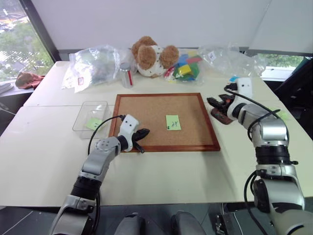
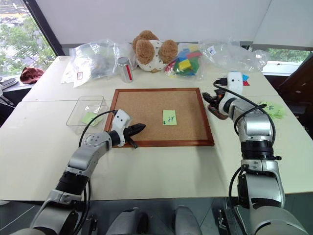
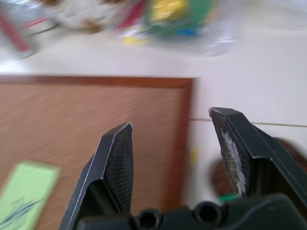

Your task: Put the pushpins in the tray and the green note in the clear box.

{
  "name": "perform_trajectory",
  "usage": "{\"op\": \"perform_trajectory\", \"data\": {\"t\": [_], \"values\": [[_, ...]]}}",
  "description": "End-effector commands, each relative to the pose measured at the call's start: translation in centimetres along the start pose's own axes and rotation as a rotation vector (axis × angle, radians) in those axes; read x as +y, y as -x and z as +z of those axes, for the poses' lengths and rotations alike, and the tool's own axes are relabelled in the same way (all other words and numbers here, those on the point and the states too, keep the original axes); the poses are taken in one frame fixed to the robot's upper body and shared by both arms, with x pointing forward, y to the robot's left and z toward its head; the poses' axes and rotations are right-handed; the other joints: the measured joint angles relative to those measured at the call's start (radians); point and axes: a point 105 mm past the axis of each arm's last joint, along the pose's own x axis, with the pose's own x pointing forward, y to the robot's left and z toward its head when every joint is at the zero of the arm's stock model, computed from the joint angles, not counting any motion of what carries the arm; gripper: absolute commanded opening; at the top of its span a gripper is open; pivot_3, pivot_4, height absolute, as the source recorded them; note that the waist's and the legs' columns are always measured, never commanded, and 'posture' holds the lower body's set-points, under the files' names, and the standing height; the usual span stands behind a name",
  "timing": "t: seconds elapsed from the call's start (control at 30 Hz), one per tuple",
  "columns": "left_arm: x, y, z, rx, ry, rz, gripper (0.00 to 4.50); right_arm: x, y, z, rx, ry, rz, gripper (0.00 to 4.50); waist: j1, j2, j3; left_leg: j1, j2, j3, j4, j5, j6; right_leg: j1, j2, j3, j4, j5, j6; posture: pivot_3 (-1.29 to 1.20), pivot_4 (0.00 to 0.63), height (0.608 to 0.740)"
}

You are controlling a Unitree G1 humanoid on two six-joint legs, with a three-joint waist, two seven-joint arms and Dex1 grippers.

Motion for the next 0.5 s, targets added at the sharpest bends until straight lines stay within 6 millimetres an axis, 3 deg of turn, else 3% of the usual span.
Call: {"op": "perform_trajectory", "data": {"t": [0.03, 0.3, 0.5], "values": [[-0.3, 0.1, -2.1, 0.073, 0.027, -0.007, 0.00, 4.7, 0.2, 0.9, -0.037, 0.046, 0.161, 2.75, 0.001, 0.000, 0.000, 0.000, 0.000, 0.000, 0.000, 0.000, 0.000, 0.000, 0.000, 0.000, 0.000, 0.000, 0.000, 0.00, 0.150, 0.740], [-0.4, 0.1, -2.0, 0.071, 0.029, -0.008, 0.00, 8.9, -0.1, -0.8, -0.002, 0.067, 0.262, 2.75, 0.002, 0.000, 0.000, 0.000, 0.000, 0.000, 0.000, 0.000, 0.000, 0.000, 0.000, 0.000, 0.000, 0.000, 0.000, 0.00, 0.150, 0.740], [-0.4, 0.1, -2.1, 0.072, 0.028, -0.008, 0.00, 10.2, -0.7, -2.5, 0.035, 0.124, 0.283, 2.75, 0.001, 0.000, 0.000, 0.000, 0.000, 0.000, 0.000, 0.000, 0.000, 0.000, 0.000, 0.000, -0.001, 0.000, 0.000, 0.00, 0.150, 0.740]]}}
